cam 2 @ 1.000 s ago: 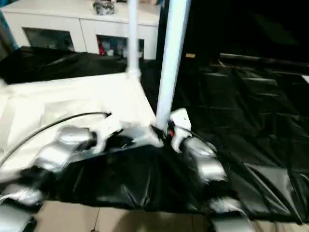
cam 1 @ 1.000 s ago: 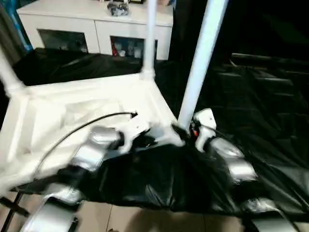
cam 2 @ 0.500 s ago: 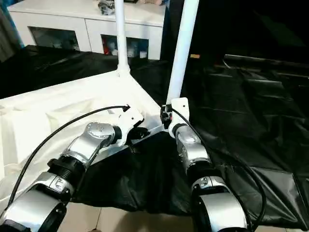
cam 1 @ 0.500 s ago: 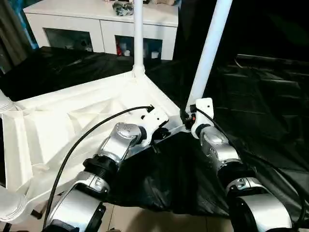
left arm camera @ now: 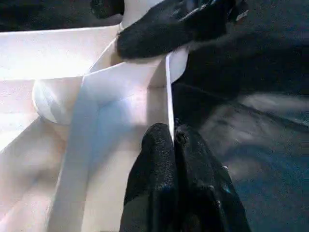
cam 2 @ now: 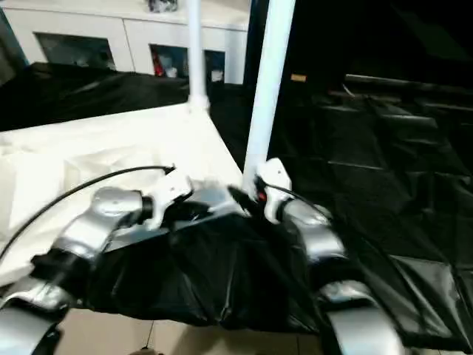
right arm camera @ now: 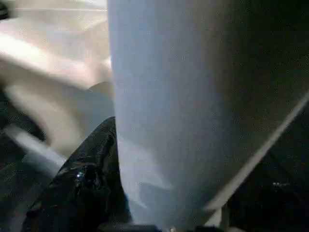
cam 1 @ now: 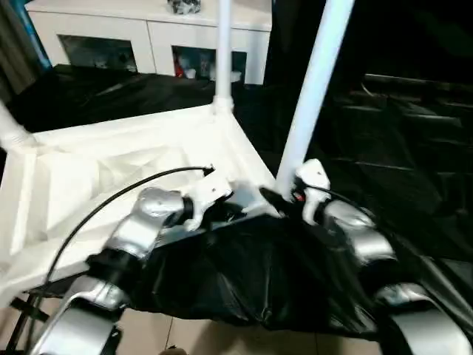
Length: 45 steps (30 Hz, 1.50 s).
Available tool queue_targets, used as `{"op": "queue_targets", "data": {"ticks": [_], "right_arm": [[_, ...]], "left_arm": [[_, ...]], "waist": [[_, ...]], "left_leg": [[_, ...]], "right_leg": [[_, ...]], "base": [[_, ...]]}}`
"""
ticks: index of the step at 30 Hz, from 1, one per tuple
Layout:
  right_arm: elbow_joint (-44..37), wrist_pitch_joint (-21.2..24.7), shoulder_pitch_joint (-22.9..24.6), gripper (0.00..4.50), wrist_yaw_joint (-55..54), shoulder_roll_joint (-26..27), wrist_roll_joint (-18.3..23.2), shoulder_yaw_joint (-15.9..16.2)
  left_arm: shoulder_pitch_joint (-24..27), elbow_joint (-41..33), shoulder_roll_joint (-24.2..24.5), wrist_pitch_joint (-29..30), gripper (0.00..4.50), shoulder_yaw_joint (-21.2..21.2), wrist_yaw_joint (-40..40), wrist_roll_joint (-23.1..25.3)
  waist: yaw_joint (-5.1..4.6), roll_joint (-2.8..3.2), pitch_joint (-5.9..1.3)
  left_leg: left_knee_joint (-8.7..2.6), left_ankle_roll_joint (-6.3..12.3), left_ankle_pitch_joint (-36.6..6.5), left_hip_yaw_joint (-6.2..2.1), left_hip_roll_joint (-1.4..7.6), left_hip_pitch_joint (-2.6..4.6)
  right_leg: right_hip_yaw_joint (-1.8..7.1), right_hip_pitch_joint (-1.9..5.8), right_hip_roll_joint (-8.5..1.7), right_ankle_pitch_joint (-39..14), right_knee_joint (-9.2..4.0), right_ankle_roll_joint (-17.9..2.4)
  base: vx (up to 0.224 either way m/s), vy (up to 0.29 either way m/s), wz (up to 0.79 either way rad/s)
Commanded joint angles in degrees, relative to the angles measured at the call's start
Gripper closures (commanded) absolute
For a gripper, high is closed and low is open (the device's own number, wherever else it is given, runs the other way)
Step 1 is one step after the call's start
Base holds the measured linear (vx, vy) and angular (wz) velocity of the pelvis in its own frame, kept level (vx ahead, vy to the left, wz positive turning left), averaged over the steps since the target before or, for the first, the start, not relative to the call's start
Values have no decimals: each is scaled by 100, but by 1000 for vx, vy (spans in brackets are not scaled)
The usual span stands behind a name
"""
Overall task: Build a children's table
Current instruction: Rotate leg to tighten
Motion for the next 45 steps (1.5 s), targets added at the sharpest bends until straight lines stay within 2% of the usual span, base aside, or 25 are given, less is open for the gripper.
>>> {"op": "queue_targets", "data": {"ticks": [1,2,3,5,9,12,13,15,19,23,29,32,34,35,36,38,39,41,42,43,45], "right_arm": [[-257,24,63,143,475,-146,169,73],[-340,44,99,143,648,-205,227,97],[-490,107,156,171,970,-300,338,109],[-581,139,192,171,1146,-348,397,117],[-801,276,267,211,1502,-424,521,163],[-945,450,338,227,1770,-471,579,197],[-971,497,355,248,1830,-487,592,209],[-1122,711,464,254,2060,-556,637,295],[-1222,812,537,260,2151,-599,666,349],[-1372,1045,633,260,2285,-634,693,403],[-1479,1405,737,260,2240,-574,754,432],[-1429,1464,818,260,1693,-346,706,355],[-1356,1459,834,260,1195,-175,605,274],[-1288,1392,823,260,954,-110,528,242],[-1171,1365,801,260,639,6,488,164],[-1040,1360,766,260,265,125,428,90],[-874,1296,715,260,-170,262,374,-3],[-487,1287,545,261,-1264,600,294,-229],[-473,1288,538,261,-1307,614,293,-239],[-246,1331,411,261,-1966,828,281,-387],[-21,1304,244,261,-2655,1055,204,-482]], "left_arm": [[48,-123,60,-119,450,-130,-263,-40],[65,-143,110,-137,450,-143,-333,-48],[90,-171,187,-164,450,-140,-427,-55],[100,-186,217,-170,450,-130,-477,-67],[111,-185,296,-189,450,-107,-616,-118],[123,-209,336,-186,450,-109,-662,-145],[122,-211,341,-183,450,-111,-668,-149],[119,-214,355,-178,450,-109,-694,-169],[122,-219,364,-175,450,-108,-720,-185],[150,-243,388,-153,450,-100,-764,-205],[172,-285,365,-28,450,-81,-700,-216],[98,-215,157,105,450,-35,-236,-143],[45,-166,20,193,450,-5,8,-103],[30,-160,-29,229,450,-5,74,-90],[2,-136,-133,269,450,-13,217,-52],[-28,-109,-244,307,450,-26,340,-23],[-72,-59,-373,344,450,-39,502,16],[-216,114,-710,384,450,-84,867,107],[-222,121,-724,385,450,-86,882,110],[-325,251,-933,392,450,-108,1117,160],[-429,377,-1099,380,450,-145,1304,200]], "waist": [[25,23,-329],[22,26,-325],[36,29,-325],[41,28,-318],[46,18,-316],[56,23,-331],[67,18,-330],[84,12,-331],[123,13,-331],[151,8,-336],[155,2,-338],[150,4,-323],[134,3,-306],[116,-1,-294],[103,-36,-282],[89,-3,-261],[77,-14,-257],[19,6,-230],[9,-4,-228],[-5,6,-249],[-23,14,-250]], "left_leg": [[-296,573,-639,-33,264,-3],[-296,562,-642,-32,265,-5],[-295,562,-712,-29,269,8],[-297,541,-732,-29,271,0],[-296,493,-739,-33,260,-4],[-284,500,-636,-33,261,-2],[-284,520,-599,-31,262,1],[-278,531,-589,-27,256,0],[-278,497,-614,-29,258,6],[-274,487,-551,-31,257,4],[-273,470,-563,-31,252,7],[-288,411,-648,-34,261,16],[-315,308,-789,-52,255,21],[-328,237,-922,-55,251,33],[-341,182,-1038,-53,252,45],[-363,104,-1208,-63,253,60],[-373,64,-1316,-75,249,72],[-407,-58,-1508,-87,252,107],[-410,-84,-1590,-97,247,116],[-406,-96,-1604,-101,238,132],[-408,-97,-1585,-97,233,119]], "right_leg": [[308,368,-490,68,-324,-1427],[307,362,-489,37,-320,-1433],[302,363,-491,-67,-336,-1425],[301,360,-486,-171,-339,-1404],[304,360,-491,-341,-352,-1351],[303,358,-485,-201,-331,-1370],[299,354,-486,-131,-325,-1391],[297,360,-481,-130,-328,-1390],[299,350,-490,-259,-333,-1345],[300,357,-489,-176,-325,-1319],[297,357,-486,-204,-324,-1306],[301,339,-500,-434,-351,-1272],[303,334,-513,-720,-387,-1216],[303,326,-514,-994,-421,-1150],[306,313,-519,-1291,-458,-1072],[312,293,-534,-1716,-505,-957],[310,291,-532,-1937,-530,-876],[320,251,-525,-2084,-548,-856],[316,262,-536,-2197,-563,-827],[325,270,-540,-2188,-563,-811],[333,261,-526,-2041,-556,-822]], "base": [[0,0,0],[0,0,0],[0,0,0],[0,0,0],[0,0,0],[0,0,0],[0,0,0],[0,0,0],[0,0,0],[0,0,0],[0,0,0],[0,0,0],[0,0,0],[0,0,0],[0,0,0],[0,0,0],[0,0,0],[0,0,0],[0,0,0],[0,0,0],[0,0,0]]}}
